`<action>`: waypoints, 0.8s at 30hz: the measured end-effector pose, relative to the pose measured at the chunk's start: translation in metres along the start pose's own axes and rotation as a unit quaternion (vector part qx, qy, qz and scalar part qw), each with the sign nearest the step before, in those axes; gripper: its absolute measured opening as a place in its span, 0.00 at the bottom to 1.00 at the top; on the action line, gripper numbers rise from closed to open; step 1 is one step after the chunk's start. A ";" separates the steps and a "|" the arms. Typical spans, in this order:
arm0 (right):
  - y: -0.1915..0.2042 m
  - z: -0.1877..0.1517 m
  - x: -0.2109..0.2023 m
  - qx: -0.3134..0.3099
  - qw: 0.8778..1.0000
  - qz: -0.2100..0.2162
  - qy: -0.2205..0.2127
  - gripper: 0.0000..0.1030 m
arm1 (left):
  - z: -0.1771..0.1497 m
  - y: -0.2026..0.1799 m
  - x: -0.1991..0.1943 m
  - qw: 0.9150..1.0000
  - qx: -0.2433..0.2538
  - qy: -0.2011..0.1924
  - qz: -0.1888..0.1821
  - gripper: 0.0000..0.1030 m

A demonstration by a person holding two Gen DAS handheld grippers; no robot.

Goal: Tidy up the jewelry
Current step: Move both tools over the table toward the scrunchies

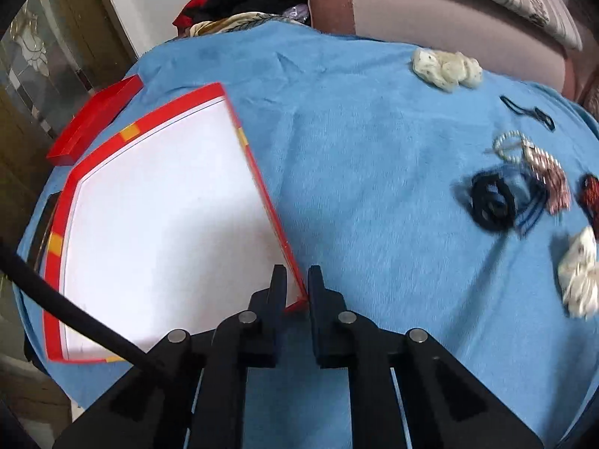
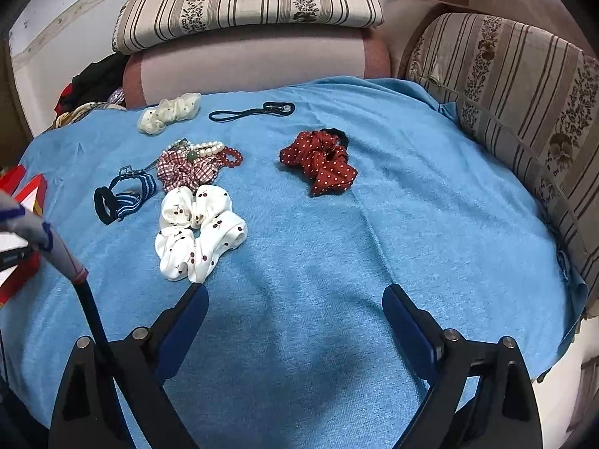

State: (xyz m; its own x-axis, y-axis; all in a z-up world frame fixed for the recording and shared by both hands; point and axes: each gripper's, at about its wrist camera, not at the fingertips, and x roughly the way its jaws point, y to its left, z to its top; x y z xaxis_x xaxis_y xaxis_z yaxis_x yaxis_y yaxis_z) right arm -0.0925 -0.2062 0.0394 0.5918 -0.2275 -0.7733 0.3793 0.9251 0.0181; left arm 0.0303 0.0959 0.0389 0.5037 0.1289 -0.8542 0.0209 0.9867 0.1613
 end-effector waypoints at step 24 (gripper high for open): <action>0.007 0.007 -0.027 -0.004 0.998 0.021 -0.052 0.93 | -0.035 0.000 -0.114 0.993 -0.023 -0.102 -0.059 0.59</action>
State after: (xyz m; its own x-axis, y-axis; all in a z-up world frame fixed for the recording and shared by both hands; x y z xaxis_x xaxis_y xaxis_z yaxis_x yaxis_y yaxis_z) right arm -0.1008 -0.1953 0.0644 0.6778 -0.2175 -0.7023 0.3470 0.9368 0.0447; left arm -0.0576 0.0851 0.1192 0.6642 -0.0063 -0.7475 0.0528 0.9979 0.0385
